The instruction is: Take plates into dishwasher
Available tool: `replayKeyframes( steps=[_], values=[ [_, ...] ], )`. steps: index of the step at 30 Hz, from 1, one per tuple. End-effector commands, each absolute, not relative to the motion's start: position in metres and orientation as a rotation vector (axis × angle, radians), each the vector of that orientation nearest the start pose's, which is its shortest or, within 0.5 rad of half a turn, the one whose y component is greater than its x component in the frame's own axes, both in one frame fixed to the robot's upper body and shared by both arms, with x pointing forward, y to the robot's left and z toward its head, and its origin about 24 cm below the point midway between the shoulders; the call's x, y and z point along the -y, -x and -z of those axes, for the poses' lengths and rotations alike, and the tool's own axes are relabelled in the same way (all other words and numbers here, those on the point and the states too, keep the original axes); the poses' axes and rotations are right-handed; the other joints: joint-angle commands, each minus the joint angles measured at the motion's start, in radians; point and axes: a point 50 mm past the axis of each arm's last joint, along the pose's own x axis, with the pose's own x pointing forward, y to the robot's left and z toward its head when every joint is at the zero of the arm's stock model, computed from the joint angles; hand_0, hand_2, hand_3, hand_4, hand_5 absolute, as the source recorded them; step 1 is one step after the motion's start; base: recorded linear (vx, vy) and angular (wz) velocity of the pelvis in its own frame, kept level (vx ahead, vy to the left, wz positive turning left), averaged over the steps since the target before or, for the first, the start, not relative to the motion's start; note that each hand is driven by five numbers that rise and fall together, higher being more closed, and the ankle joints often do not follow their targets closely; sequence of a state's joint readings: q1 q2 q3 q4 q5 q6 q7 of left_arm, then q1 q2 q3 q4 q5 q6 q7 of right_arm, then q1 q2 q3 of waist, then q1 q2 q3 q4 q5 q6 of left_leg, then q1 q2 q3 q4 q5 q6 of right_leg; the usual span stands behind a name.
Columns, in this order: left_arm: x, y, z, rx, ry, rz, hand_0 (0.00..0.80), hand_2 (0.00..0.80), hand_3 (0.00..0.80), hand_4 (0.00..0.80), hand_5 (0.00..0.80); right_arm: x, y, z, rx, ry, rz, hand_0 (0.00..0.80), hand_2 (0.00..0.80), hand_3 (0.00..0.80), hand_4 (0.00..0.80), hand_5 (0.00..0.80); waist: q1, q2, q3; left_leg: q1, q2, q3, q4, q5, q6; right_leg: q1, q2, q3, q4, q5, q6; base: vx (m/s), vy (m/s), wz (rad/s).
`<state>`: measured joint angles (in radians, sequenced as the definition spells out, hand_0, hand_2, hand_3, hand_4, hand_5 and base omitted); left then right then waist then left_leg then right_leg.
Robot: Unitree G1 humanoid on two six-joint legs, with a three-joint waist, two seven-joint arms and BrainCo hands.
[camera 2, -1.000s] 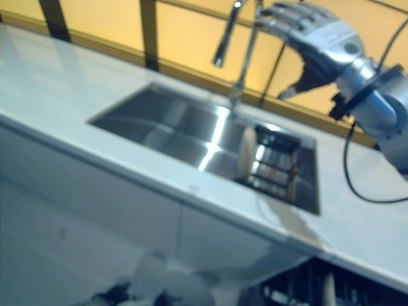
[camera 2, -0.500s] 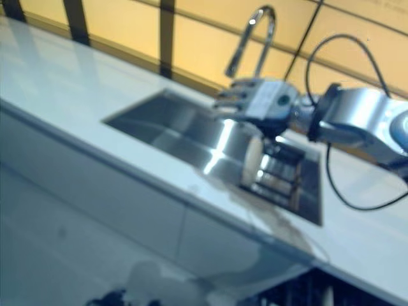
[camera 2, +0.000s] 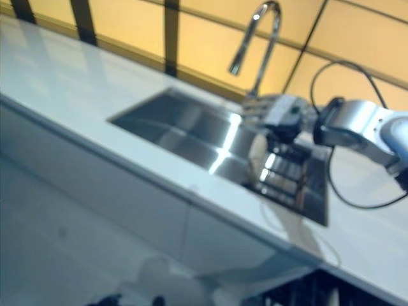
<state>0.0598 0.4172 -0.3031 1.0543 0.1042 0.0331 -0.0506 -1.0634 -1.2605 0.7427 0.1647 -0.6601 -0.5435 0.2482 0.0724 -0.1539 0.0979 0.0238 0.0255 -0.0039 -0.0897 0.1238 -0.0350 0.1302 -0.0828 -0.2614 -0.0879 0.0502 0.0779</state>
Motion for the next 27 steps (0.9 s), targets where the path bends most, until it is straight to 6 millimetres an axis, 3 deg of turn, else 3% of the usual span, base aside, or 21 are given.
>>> replayKeyframes(
  steps=[1, 7, 17, 27],
  values=[
    [-0.272, -0.123, 0.132, -1.093, -0.662, 0.217, 0.0, 0.0, 0.0, 0.0, 0.0, 0.215, -0.319, -0.286, 0.531, 2.26, -0.514, 0.0, 0.0, 0.0, 0.0, 0.0, 0.056, 0.014, 0.072, 0.041, 0.062, 0.042, 0.002, -0.084, -0.043, -0.033, 0.007, -0.015, 0.051, -0.031, 0.017, 0.015, -0.054, 0.01],
    [-0.27, -0.127, 0.13, -1.073, -0.672, 0.239, 0.0, 0.0, 0.0, 0.0, 0.0, 0.225, -0.321, -0.278, 0.485, 2.249, -0.514, 0.0, 0.0, 0.0, 0.0, 0.0, 0.059, 0.022, 0.085, 0.034, 0.066, 0.038, 0.002, -0.077, -0.049, -0.034, 0.013, -0.017, 0.052, -0.036, 0.012, 0.017, -0.057, 0.03],
    [-0.267, -0.133, 0.129, -1.057, -0.684, 0.261, 0.0, 0.0, 0.0, 0.0, 0.0, 0.222, -0.327, -0.271, 0.532, 2.221, -0.47, 0.0, 0.0, 0.0, 0.0, 0.0, 0.064, 0.033, 0.104, 0.02, 0.076, 0.034, 0.014, -0.07, -0.053, -0.041, 0.022, -0.009, 0.054, -0.04, 0.004, 0.011, -0.054, 0.02],
    [-0.263, -0.139, 0.127, -1.03, -0.692, 0.281, 0.0, 0.0, 0.0, 0.0, 0.0, 0.219, -0.333, -0.282, 0.64, 2.256, -0.292, 0.0, 0.0, 0.0, 0.0, 0.0, 0.072, 0.036, 0.134, -0.009, 0.084, 0.024, 0.029, -0.064, -0.056, -0.061, 0.03, -0.006, 0.063, -0.042, -0.002, -0.007, -0.046, 0.04]
  ],
)
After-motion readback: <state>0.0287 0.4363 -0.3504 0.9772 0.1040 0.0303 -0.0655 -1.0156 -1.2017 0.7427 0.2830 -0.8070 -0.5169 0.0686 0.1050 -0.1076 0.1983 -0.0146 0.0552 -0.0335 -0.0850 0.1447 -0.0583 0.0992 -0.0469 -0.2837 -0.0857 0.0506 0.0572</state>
